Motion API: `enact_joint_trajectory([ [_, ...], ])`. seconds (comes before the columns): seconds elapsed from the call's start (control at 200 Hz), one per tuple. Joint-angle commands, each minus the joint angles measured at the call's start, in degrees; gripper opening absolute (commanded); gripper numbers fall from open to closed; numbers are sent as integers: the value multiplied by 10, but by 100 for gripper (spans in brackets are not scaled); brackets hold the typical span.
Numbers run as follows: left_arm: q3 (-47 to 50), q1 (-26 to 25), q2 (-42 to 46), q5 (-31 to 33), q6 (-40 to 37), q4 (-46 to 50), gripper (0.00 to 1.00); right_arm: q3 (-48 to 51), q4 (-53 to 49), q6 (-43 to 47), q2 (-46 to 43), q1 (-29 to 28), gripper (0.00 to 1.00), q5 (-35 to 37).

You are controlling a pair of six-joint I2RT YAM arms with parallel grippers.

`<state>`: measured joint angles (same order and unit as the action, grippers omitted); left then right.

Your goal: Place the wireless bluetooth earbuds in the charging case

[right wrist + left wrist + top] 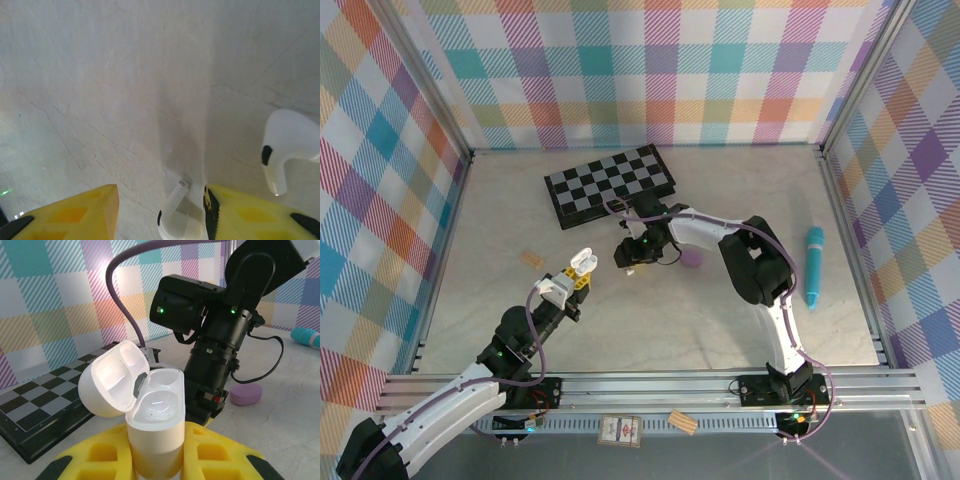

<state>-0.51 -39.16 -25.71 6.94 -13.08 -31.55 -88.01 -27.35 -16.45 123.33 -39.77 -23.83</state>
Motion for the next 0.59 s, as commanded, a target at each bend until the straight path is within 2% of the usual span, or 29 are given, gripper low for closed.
enact_joint_trajectory([
  [0.0,-5,5,2,-7,-3,-10,10,15,-6,7,-12,-4,48,-41],
  [0.435,-6,5,9,-10,-3,-7,10,112,21,19,-98,-21,47,-80],
  [0.59,-9,5,13,-13,-4,-3,10,143,30,19,-133,-23,49,-50],
])
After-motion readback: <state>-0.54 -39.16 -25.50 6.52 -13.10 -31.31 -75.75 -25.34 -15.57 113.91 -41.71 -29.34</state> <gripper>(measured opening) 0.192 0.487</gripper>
